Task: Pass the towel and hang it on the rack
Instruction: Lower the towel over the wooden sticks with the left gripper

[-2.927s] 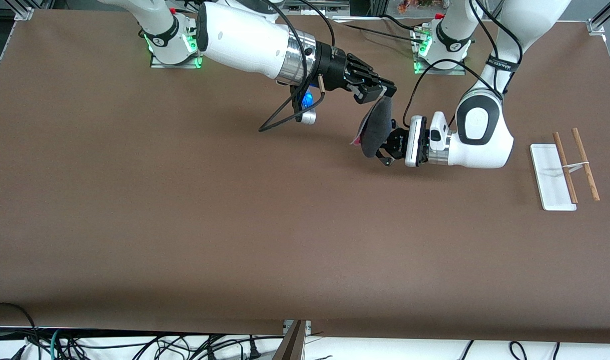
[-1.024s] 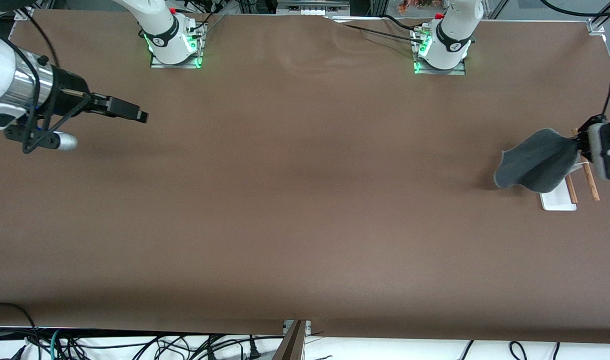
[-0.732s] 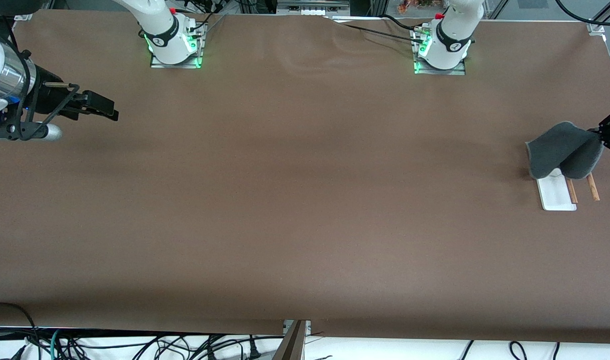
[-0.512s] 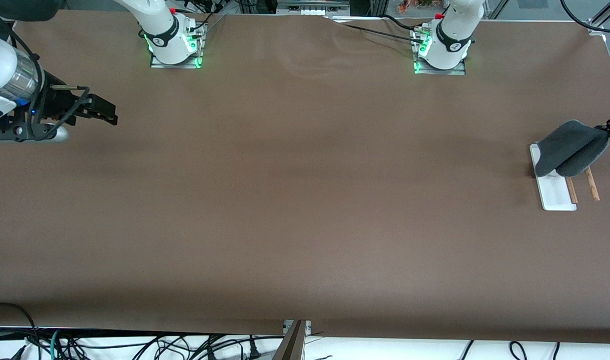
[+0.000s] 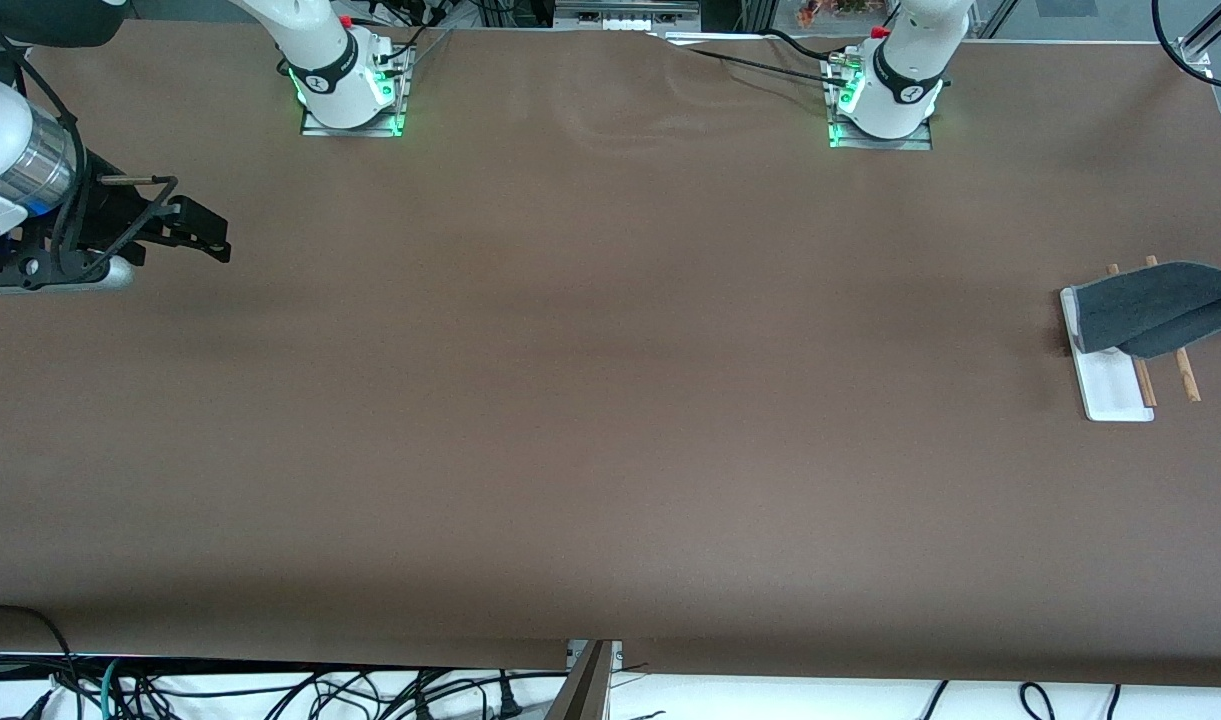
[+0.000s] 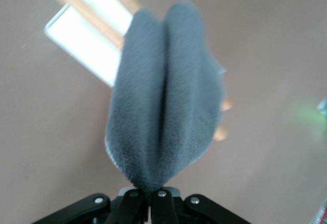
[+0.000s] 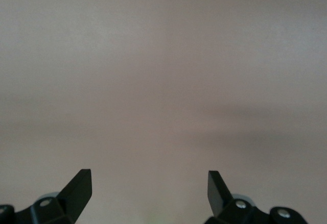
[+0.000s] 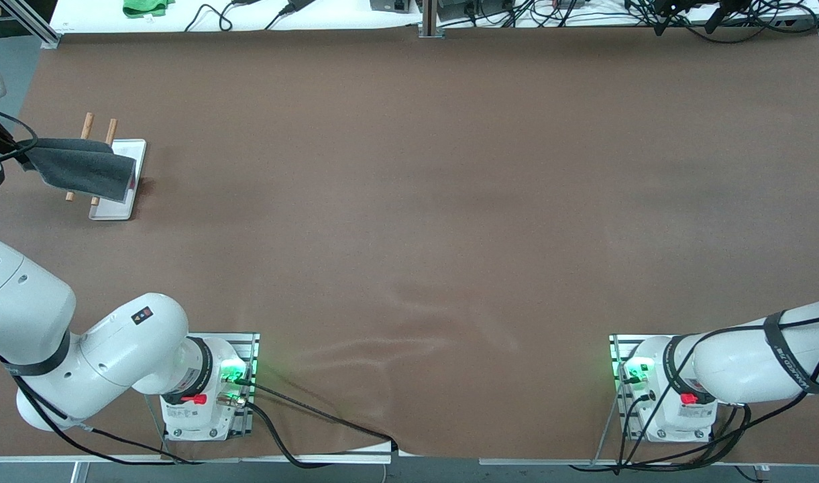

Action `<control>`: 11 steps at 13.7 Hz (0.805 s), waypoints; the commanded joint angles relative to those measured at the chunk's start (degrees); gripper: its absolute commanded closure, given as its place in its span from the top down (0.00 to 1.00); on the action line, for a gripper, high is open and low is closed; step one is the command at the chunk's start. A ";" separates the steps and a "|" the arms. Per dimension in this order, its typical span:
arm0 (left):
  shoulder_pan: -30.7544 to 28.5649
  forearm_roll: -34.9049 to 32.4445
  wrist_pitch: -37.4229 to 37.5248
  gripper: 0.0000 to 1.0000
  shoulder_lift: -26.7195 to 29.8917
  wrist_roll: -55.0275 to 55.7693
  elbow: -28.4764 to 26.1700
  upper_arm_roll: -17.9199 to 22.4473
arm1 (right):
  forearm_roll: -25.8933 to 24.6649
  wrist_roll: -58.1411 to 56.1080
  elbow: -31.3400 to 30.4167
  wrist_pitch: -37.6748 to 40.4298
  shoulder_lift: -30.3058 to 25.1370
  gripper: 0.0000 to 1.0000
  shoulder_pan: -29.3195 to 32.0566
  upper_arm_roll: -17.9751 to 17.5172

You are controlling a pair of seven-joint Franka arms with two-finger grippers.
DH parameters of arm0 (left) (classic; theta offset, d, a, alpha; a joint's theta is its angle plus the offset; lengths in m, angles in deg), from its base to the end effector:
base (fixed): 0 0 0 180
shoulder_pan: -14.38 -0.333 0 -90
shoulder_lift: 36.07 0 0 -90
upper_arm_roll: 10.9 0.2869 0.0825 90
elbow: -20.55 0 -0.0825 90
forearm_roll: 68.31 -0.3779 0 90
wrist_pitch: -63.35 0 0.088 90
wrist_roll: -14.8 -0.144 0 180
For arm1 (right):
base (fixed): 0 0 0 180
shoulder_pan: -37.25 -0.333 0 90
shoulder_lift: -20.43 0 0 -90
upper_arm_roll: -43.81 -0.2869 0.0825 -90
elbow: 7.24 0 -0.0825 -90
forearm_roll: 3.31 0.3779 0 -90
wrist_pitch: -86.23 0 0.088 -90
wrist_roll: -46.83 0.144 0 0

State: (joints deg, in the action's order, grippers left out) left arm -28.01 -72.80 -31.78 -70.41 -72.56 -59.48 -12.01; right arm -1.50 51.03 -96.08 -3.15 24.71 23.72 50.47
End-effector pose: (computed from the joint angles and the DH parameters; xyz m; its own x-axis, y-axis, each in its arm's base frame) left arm 0.4759 0.4340 0.2779 0.6687 -0.7396 -0.0755 -0.6843 -0.6520 0.3265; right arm 0.5590 0.0738 0.5256 0.9967 0.0464 -0.0662 0.0453 -0.9988 -0.0181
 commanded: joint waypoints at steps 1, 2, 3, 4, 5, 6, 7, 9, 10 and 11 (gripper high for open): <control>-0.77 -0.17 -1.46 0.00 -3.36 -1.06 2.68 -0.39 | -1.45 -1.03 1.22 -0.09 0.91 1.00 0.88 -0.86; -0.68 0.01 -1.46 0.00 -3.45 -1.06 2.68 -0.39 | -1.02 -1.29 1.22 -0.09 1.00 1.00 1.14 -0.77; -0.68 0.09 -1.55 0.00 -3.54 -0.97 2.68 -0.39 | -1.19 -1.21 1.91 0.00 1.00 1.00 0.97 -0.86; -0.76 0.18 -1.81 0.00 -4.15 -0.97 2.68 -0.39 | -1.54 -1.03 2.18 0.17 1.00 1.00 0.79 -0.95; -0.85 0.18 -2.69 0.00 -4.94 -0.97 2.68 -0.39 | -1.89 -1.03 2.45 0.09 1.00 1.00 0.88 -0.95; -0.94 0.27 -4.00 0.00 -5.47 -0.97 2.59 -0.39 | -1.81 -1.03 2.88 -0.09 1.00 1.00 0.97 -0.77; -0.94 0.27 -4.36 0.00 -6.08 -0.97 2.68 -0.39 | -1.90 -0.94 2.97 -0.09 1.00 1.00 0.97 -0.77; -1.38 0.36 -4.36 0.00 -6.87 -0.97 2.68 -0.39 | -1.72 -0.25 3.50 -0.18 1.34 1.00 1.14 -0.68; -1.55 0.53 -4.54 0.00 -7.23 -0.97 2.68 -0.39 | -1.55 -0.41 3.50 0.08 1.52 1.00 1.23 -0.68; -1.64 1.23 -5.15 0.00 -7.58 -1.05 2.59 -0.39 | -1.63 -0.16 3.50 0.00 1.52 1.00 0.97 -0.68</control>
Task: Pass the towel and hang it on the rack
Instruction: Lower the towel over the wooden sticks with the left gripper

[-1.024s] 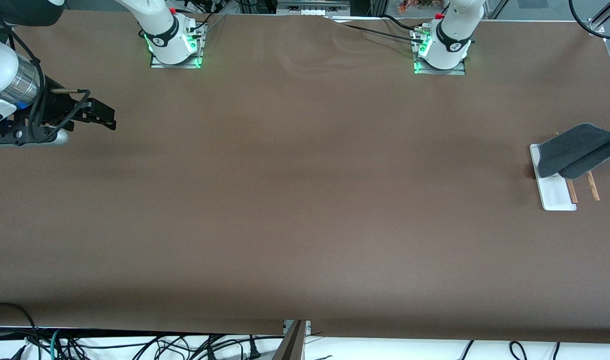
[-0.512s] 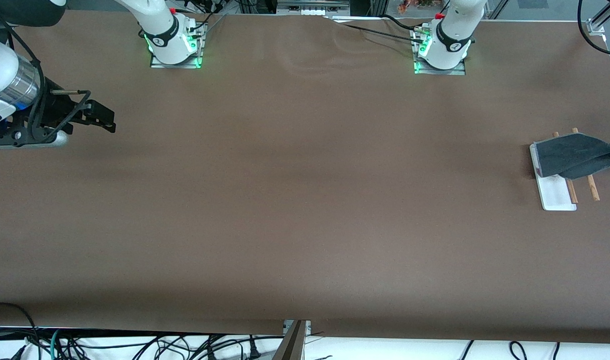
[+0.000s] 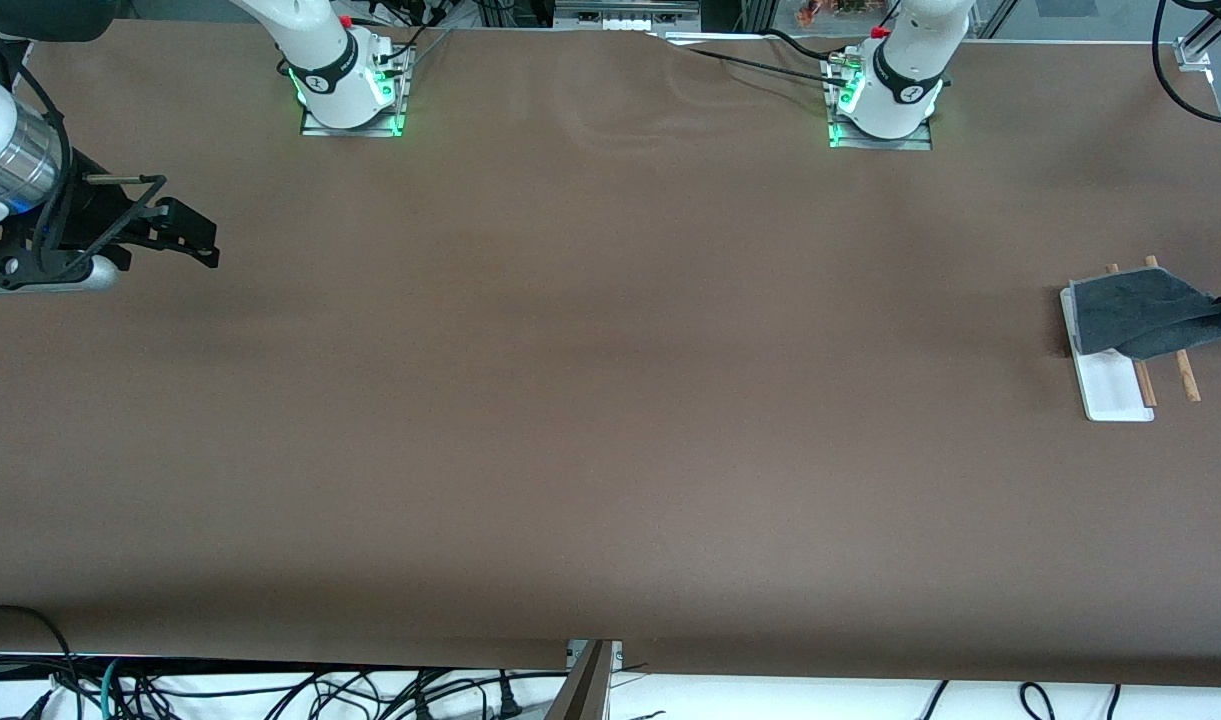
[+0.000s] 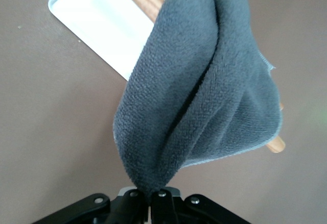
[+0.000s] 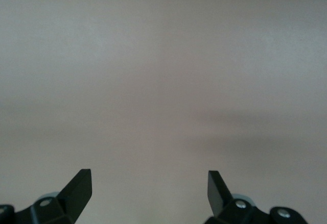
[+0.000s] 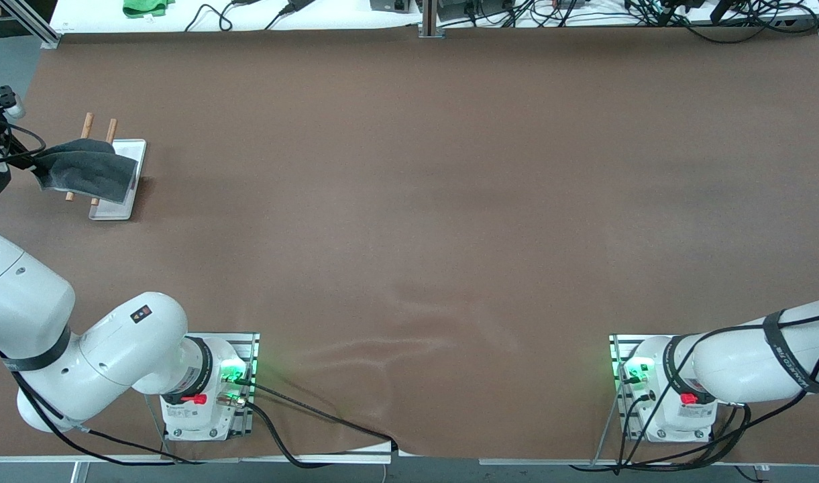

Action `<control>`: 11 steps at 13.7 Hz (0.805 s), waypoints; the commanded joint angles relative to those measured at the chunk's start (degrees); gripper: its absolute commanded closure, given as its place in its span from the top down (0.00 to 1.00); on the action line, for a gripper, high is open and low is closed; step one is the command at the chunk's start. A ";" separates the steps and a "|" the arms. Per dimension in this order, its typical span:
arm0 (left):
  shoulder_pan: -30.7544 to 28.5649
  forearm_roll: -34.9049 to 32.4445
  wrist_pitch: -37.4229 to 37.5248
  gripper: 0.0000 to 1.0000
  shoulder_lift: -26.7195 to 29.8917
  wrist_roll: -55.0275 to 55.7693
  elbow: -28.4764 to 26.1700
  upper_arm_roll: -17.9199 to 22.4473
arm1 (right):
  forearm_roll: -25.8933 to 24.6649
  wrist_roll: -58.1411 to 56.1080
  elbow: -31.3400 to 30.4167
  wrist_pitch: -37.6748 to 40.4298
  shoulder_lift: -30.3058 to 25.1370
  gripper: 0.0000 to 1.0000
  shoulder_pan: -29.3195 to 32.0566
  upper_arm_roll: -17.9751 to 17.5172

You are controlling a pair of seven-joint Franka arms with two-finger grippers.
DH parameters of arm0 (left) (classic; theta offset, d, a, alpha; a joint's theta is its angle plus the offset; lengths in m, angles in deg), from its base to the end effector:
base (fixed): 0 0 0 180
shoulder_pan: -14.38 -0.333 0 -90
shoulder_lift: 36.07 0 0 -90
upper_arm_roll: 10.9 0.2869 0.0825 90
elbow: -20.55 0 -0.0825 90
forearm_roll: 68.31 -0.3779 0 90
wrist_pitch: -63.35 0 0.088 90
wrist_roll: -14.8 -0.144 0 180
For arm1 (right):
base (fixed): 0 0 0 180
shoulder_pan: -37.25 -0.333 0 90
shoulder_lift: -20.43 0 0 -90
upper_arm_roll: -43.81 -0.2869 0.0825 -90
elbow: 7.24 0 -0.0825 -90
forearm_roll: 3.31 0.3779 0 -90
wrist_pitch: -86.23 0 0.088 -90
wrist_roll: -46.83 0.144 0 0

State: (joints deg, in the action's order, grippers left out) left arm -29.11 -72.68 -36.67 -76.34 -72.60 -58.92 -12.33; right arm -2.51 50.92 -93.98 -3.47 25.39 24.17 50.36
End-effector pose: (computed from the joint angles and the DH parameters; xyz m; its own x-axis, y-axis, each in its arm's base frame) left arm 0.4762 0.4453 0.2178 0.6765 -0.7335 -0.0653 -0.6776 -0.6547 0.3348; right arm 0.5658 0.0691 0.5363 0.9985 0.0427 -0.0345 0.0426 -0.9991 -0.0016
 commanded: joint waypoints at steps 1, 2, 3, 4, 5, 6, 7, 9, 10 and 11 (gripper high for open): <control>-0.72 1.47 -0.69 0.00 -1.92 -1.01 2.04 -0.07 | -0.80 -0.04 1.40 0.31 0.84 1.00 0.42 -0.66; -1.25 1.47 -1.22 0.00 -2.53 -1.01 2.04 -0.07 | -0.88 0.04 1.40 0.31 0.84 1.00 0.34 -0.75; -1.43 1.56 -1.83 0.00 -2.80 -1.10 2.04 -0.07 | -0.89 0.05 1.40 0.31 0.84 1.00 0.33 -0.84; -1.43 1.56 -1.93 0.00 -2.89 -1.10 2.04 -0.07 | -0.80 0.05 1.40 0.31 0.75 1.00 0.33 -0.84; -1.43 1.56 -1.93 0.00 -2.97 -1.02 1.96 -0.07 | -0.80 -0.04 1.40 0.31 0.75 1.00 0.33 -0.84; -1.60 1.65 -1.93 0.03 -2.89 -1.01 1.95 -0.07 | -0.80 0.04 1.40 0.40 0.84 1.00 0.33 -0.84; -1.60 1.82 -1.93 0.45 -2.89 -1.01 1.95 -0.07 | -0.80 0.05 1.40 0.58 0.75 1.00 0.33 -0.84; -1.60 2.79 -1.84 1.00 -2.80 -1.01 2.04 -0.07 | -0.80 0.05 1.40 0.58 0.84 1.00 0.33 -0.84; -1.60 2.70 -1.75 1.00 -2.71 -1.01 2.04 -0.07 | -0.71 0.05 1.40 0.58 0.84 1.00 0.33 -0.84; -1.60 2.79 -1.75 1.00 -2.62 -1.10 2.04 -0.07 | -0.71 0.05 1.40 0.66 0.75 1.00 0.33 -0.84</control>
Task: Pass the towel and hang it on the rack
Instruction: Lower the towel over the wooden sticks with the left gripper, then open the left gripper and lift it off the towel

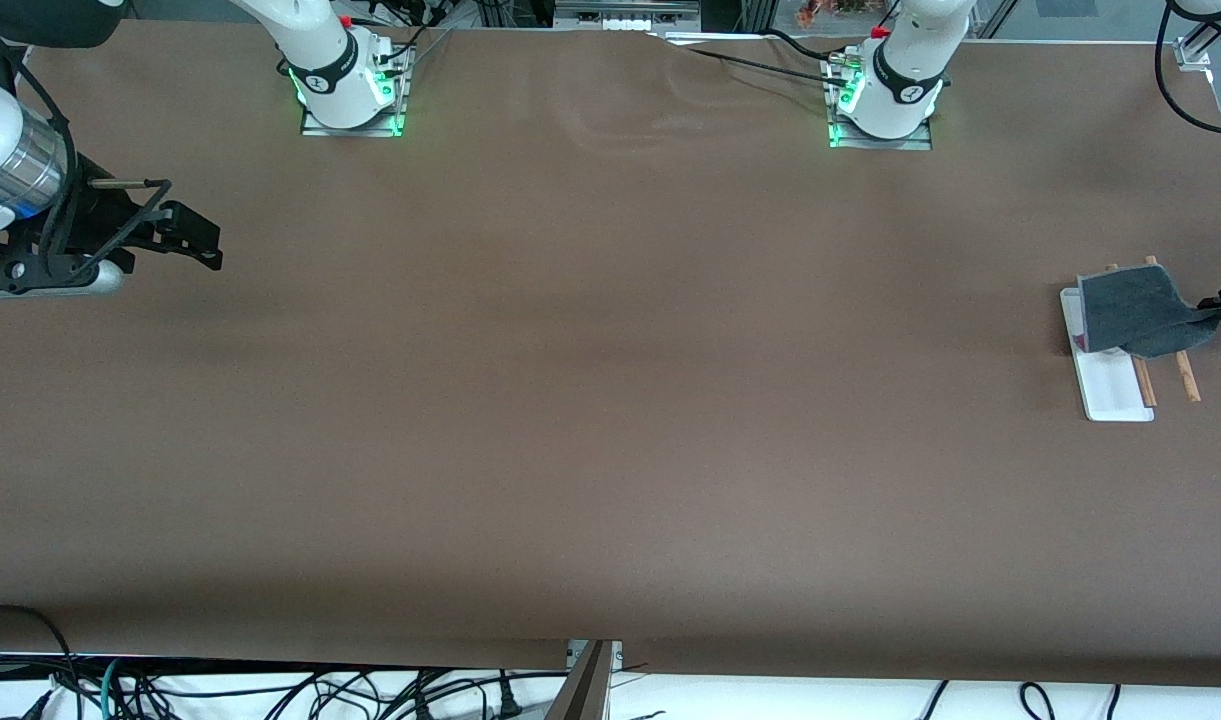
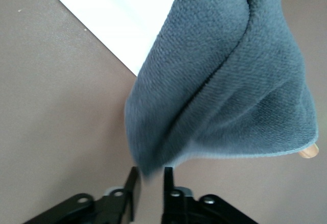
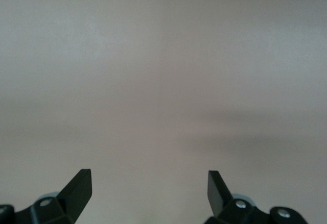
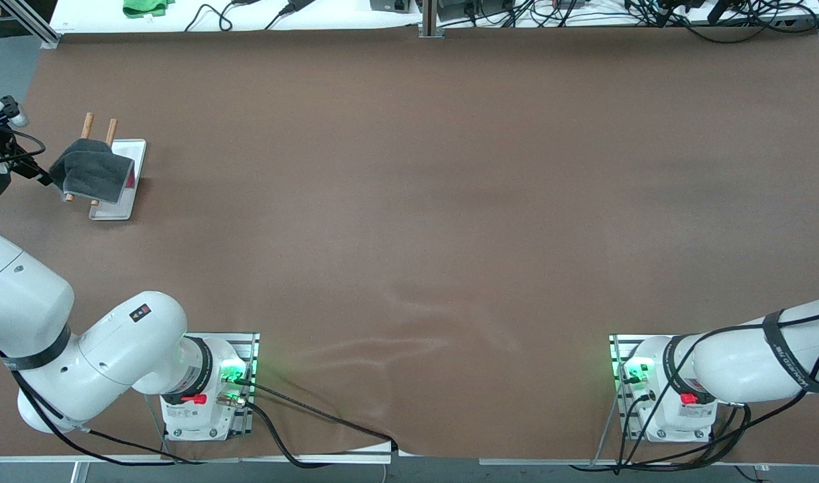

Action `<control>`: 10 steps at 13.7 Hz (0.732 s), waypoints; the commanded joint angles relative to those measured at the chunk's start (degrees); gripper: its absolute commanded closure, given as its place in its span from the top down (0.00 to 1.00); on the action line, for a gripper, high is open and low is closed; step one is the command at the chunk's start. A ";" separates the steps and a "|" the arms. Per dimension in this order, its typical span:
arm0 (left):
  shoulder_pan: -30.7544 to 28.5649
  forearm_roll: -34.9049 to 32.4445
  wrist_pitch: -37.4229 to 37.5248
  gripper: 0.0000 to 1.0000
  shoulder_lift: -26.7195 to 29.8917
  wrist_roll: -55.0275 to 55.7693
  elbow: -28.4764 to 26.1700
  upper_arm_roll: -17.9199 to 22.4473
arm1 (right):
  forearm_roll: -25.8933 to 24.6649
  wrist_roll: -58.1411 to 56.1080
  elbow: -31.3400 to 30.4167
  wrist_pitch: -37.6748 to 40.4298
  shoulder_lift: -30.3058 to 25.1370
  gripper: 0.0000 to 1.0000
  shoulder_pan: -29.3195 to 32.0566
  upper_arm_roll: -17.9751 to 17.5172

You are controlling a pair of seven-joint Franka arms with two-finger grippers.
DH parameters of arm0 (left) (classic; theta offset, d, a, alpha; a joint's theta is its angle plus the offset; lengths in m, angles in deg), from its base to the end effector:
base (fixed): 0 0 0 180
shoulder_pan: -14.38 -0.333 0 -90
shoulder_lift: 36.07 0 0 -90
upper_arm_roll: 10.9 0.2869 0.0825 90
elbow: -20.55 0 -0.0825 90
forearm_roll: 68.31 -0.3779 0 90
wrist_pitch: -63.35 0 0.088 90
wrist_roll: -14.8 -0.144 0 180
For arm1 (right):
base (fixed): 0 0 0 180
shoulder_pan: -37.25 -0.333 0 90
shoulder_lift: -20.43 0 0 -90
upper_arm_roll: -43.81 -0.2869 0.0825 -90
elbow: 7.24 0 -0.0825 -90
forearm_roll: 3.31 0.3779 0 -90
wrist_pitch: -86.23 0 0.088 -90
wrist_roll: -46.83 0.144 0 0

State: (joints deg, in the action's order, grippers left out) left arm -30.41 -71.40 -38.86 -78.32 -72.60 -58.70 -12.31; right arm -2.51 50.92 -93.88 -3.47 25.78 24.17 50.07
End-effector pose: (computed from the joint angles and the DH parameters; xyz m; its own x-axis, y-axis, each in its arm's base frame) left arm 0.4701 0.4560 0.1980 0.7013 -0.7115 -0.0444 -0.6623 -0.6734 0.3286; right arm 0.5669 0.0722 0.5332 0.9981 0.0477 -0.0396 0.0477 -0.9989 -0.0010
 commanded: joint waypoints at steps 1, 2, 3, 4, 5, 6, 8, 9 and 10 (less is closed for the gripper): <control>-0.30 1.51 0.44 1.00 -0.64 -1.11 1.82 -0.08 | -0.62 0.04 1.30 0.75 0.36 1.00 0.34 -0.54; -0.39 1.51 0.52 1.00 -0.55 -1.02 1.82 -0.08 | -0.62 0.04 1.30 0.84 0.36 1.00 0.34 -0.54; -0.39 1.42 0.61 1.00 -0.29 -1.02 1.90 -0.08 | -0.45 0.04 1.30 0.84 0.36 1.00 0.34 -0.54; -0.39 1.42 0.87 1.00 -0.03 -0.93 2.08 -0.17 | -0.45 0.04 1.30 0.84 0.36 1.00 0.34 -0.54; -0.30 1.42 1.05 1.00 1.02 -0.84 2.17 -0.17 | -0.45 0.04 1.30 0.84 0.36 1.00 0.34 -0.54; -0.12 1.33 1.14 1.00 2.68 -0.58 2.17 -0.35 | -0.45 0.04 1.30 0.84 0.36 1.00 0.34 -0.54; 0.40 1.33 3.58 1.00 6.81 0.82 2.17 -1.04 | -0.45 0.04 1.30 0.84 0.36 1.00 0.34 -0.63; 0.93 1.33 6.21 1.00 8.66 2.74 2.17 -1.22 | -0.45 0.04 1.30 0.84 0.36 1.00 0.34 -0.63; 1.89 1.33 8.41 1.00 11.03 5.37 2.17 -1.23 | -0.45 0.04 1.30 0.84 0.36 1.00 0.34 -0.63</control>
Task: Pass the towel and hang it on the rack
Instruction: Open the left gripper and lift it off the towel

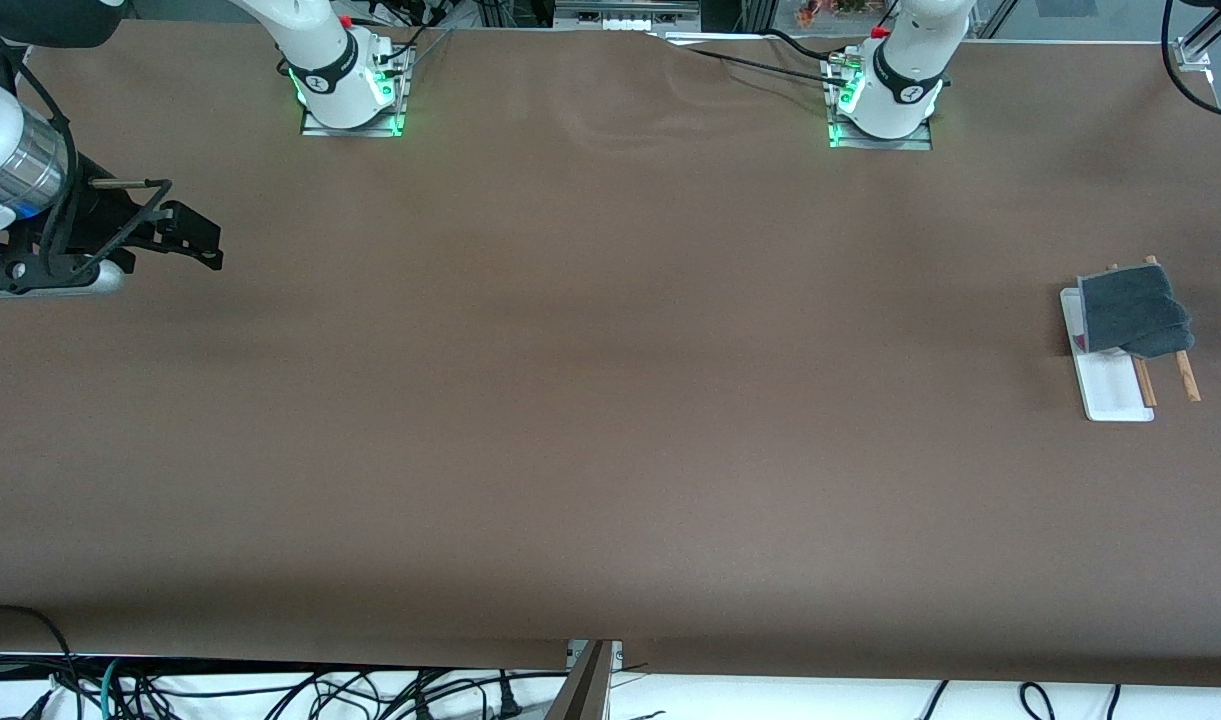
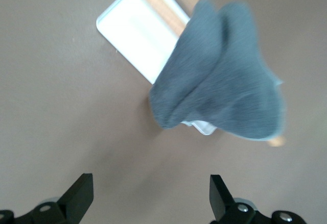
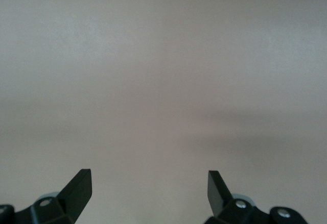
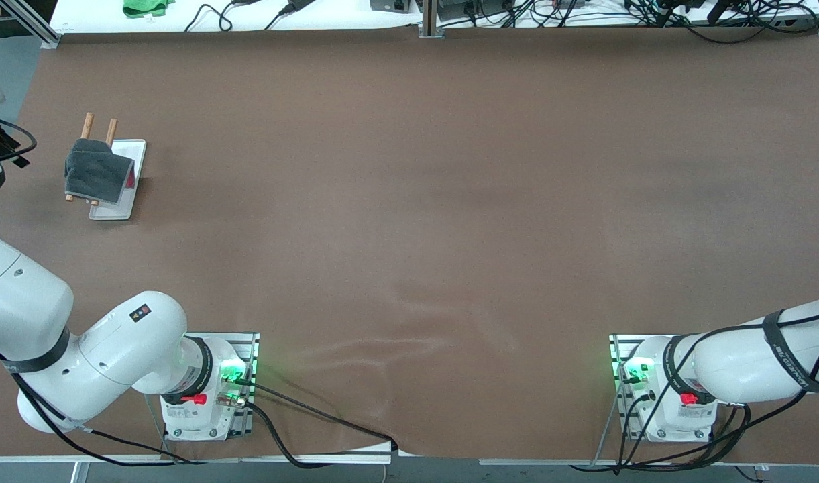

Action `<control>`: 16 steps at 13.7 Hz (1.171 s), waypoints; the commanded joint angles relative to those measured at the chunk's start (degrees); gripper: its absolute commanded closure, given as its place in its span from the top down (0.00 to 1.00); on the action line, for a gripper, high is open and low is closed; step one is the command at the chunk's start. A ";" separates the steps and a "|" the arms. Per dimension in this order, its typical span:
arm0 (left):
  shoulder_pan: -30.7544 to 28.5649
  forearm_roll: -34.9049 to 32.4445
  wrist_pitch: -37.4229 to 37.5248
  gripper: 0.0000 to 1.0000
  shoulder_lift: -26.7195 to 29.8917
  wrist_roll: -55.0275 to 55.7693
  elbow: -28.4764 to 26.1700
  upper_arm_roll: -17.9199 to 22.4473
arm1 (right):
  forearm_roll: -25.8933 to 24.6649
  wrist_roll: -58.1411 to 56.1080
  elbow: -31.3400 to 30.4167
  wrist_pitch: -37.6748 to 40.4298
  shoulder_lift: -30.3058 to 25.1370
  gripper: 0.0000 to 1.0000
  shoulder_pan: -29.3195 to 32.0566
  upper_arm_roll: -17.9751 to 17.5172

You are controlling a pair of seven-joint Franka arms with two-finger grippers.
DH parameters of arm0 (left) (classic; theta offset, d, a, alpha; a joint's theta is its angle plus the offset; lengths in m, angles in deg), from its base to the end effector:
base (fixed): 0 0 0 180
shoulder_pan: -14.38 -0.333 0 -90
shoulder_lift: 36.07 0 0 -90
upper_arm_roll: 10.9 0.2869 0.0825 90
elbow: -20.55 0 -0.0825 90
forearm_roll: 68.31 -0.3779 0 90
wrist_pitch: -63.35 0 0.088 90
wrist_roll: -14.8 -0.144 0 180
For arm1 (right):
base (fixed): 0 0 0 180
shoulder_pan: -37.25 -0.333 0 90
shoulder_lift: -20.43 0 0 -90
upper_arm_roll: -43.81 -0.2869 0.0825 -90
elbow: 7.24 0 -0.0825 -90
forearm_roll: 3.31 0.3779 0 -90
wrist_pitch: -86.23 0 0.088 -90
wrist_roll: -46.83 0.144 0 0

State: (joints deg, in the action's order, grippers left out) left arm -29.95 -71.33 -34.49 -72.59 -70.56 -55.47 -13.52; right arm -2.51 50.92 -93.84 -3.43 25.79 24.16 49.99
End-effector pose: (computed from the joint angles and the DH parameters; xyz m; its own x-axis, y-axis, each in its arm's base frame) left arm 0.4897 0.4519 0.2845 0.7134 -0.6995 -0.0419 -0.6703 -0.6985 0.2506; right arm 0.5668 0.0730 0.5333 0.9980 0.0493 -0.0398 0.0493 -0.9988 -0.0011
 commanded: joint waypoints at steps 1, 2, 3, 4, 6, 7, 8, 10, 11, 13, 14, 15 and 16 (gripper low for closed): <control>2.92 1.26 5.72 1.00 7.40 5.62 -1.06 -0.02 | -0.53 0.04 1.27 0.81 0.36 1.00 0.35 -0.55; 4.84 1.18 7.39 1.00 9.25 7.73 -1.06 -0.02 | -0.53 0.04 1.27 0.81 0.36 1.00 0.35 -0.55; 6.86 1.18 8.54 1.00 11.27 10.45 -1.06 -0.02 | -0.53 0.04 1.27 0.89 0.36 1.00 0.35 -0.55; 9.41 1.18 10.46 1.00 13.03 14.30 -1.06 -0.02 | -0.53 0.04 1.27 0.89 0.36 1.00 0.35 -0.55; 13.89 1.35 14.68 1.00 15.59 22.48 -1.06 -0.11 | -0.62 0.04 1.27 0.81 0.36 1.00 0.35 -0.55; 16.61 1.44 15.92 1.00 16.73 26.34 -1.06 -0.11 | -0.54 0.04 1.27 0.89 0.36 1.00 0.35 -0.55; 19.60 1.44 16.45 1.00 17.87 30.65 -1.06 -0.11 | -0.45 0.04 1.27 0.89 0.36 1.00 0.35 -0.55; 24.97 1.35 17.24 1.00 19.20 40.05 -1.06 -0.54 | -0.45 0.04 1.27 0.89 0.36 1.00 0.35 -0.55; 27.86 1.44 17.07 1.00 20.68 45.75 -2.28 -0.55 | -0.45 0.04 1.27 0.89 0.36 1.00 0.35 -0.55; 33.93 1.44 16.99 1.00 22.27 61.20 -3.43 -0.55 | -0.45 0.04 1.27 0.89 0.36 1.00 0.35 -0.55; 35.96 2.05 15.94 1.00 23.32 67.63 -3.96 -0.55 | -0.45 0.04 1.27 0.89 0.36 1.00 0.35 -0.55; 37.80 3.71 13.32 1.00 24.47 71.96 -5.70 -0.37 | -0.45 0.04 1.27 0.89 0.36 1.00 0.35 -0.55; 39.04 4.68 10.25 1.00 27.00 75.13 -9.20 -0.28 | -0.45 0.04 1.27 0.89 0.36 1.00 0.35 -0.55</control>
State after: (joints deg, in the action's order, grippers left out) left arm 7.21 -69.07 -19.48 -51.14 -1.68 -57.43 -15.00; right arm -2.51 50.93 -93.81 -3.39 25.81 24.16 49.88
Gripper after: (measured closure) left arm 0.000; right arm 0.000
